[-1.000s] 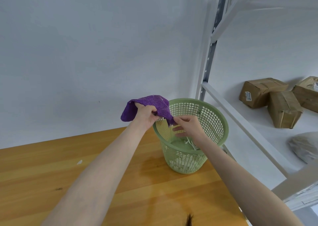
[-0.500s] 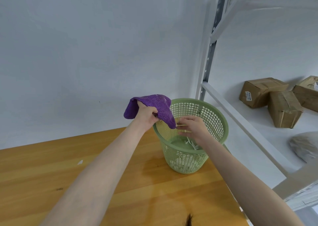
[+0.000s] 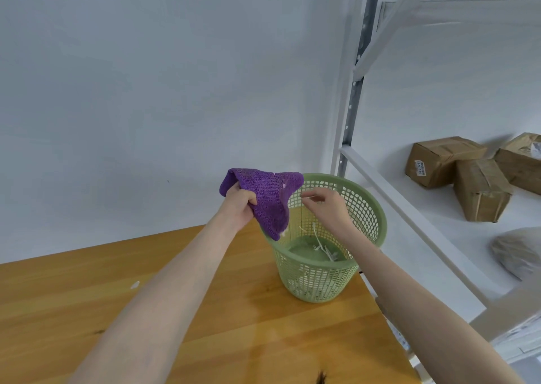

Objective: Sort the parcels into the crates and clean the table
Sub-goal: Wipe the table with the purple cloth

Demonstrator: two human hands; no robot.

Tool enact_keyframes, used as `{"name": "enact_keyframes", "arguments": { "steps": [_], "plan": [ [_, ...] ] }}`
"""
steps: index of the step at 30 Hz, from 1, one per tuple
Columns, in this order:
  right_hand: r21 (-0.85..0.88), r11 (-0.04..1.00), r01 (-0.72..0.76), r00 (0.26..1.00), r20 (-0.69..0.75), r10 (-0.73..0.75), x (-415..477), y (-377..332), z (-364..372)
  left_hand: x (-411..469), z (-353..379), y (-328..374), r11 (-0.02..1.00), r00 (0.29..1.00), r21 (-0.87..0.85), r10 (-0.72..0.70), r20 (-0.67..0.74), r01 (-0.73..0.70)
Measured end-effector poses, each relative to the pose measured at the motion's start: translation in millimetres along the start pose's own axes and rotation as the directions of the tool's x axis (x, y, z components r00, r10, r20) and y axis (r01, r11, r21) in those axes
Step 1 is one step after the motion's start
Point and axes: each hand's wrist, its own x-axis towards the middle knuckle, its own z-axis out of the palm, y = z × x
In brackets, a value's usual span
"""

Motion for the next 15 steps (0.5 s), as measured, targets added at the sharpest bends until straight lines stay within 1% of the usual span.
{"name": "enact_keyframes", "arguments": {
  "steps": [2, 5, 8, 10, 12, 14, 15],
  "plan": [
    [0.117, 0.993, 0.012, 1.000, 0.004, -0.012, 4.6, -11.7, 8.1, -1.9, 4.4, -0.6, 1.000, 1.000, 0.010, 0.013, -0.006, -0.013],
    [0.185, 0.983, 0.017, 1.000, 0.002, -0.018, 9.3, -20.8, 21.1, -5.6, 12.5, -0.8, 0.999, 0.999, 0.024, 0.038, 0.016, -0.039],
    [0.240, 0.971, -0.015, 0.998, -0.058, 0.030, 12.3, -22.3, 31.9, -4.9, 12.7, -1.1, 0.998, 0.998, 0.041, 0.041, 0.045, -0.043],
    [0.313, 0.948, -0.048, 0.997, -0.046, 0.065, 13.2, -22.6, 35.3, -3.9, 9.3, -1.2, 0.997, 0.997, 0.056, 0.048, 0.063, -0.052],
    [0.433, 0.897, -0.094, 0.995, 0.014, 0.097, 12.8, -23.3, 36.5, -3.4, 8.0, -1.7, 0.996, 0.997, 0.065, 0.049, 0.057, -0.053],
    [0.562, 0.813, -0.156, 0.988, 0.073, 0.139, 11.3, -26.0, 35.7, -4.4, 9.4, -2.5, 0.997, 0.998, 0.064, 0.043, 0.042, -0.046],
    [0.598, 0.781, -0.179, 0.984, 0.087, 0.158, 10.5, -28.1, 35.4, -5.2, 10.3, -2.6, 0.997, 0.998, 0.057, 0.042, 0.045, -0.045]
  ]
}}
